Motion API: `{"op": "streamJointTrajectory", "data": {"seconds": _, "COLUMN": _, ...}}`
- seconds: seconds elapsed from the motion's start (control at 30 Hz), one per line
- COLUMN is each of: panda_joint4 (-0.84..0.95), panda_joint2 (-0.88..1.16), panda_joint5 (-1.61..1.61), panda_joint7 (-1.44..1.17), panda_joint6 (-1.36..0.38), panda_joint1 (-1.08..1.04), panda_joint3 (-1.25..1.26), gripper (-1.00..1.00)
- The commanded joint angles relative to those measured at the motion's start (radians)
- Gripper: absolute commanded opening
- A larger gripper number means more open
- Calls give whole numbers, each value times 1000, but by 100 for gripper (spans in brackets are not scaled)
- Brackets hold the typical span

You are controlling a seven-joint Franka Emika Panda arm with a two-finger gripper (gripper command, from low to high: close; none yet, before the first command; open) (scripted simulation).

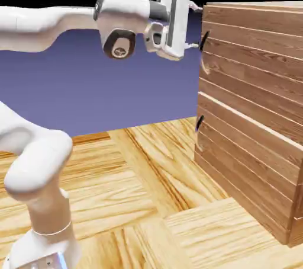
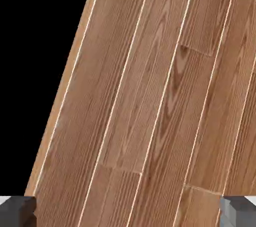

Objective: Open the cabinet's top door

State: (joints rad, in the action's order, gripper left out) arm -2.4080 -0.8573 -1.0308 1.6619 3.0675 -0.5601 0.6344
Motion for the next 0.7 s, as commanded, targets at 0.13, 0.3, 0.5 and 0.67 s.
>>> {"op": "streamJointTrajectory", "data": {"seconds": 0.13, "panda_joint4": 85, "panda_joint2": -61, "panda_joint5": -218, "panda_joint7": 194, "panda_joint6": 6, "panda_joint1": -121, "panda_joint3": 134, "gripper": 0}}
{"op": "streamJointTrajectory", "data": {"seconds": 0.3, "panda_joint4": 170, "panda_joint2": -121, "panda_joint5": -435, "panda_joint7": 389, "panda_joint6": 13, "panda_joint1": -241, "panda_joint3": 268, "gripper": 0}}
{"op": "streamJointTrajectory", "data": {"seconds": 0.5, "panda_joint4": 271, "panda_joint2": -194, "panda_joint5": -696, "panda_joint7": 622, "panda_joint6": 21, "panda_joint1": -386, "panda_joint3": 428, "gripper": 0}}
{"op": "streamJointTrajectory", "data": {"seconds": 0.67, "panda_joint4": 356, "panda_joint2": -255, "panda_joint5": -914, "panda_joint7": 816, "panda_joint6": 27, "panda_joint1": -507, "panda_joint3": 562, "gripper": 0}}
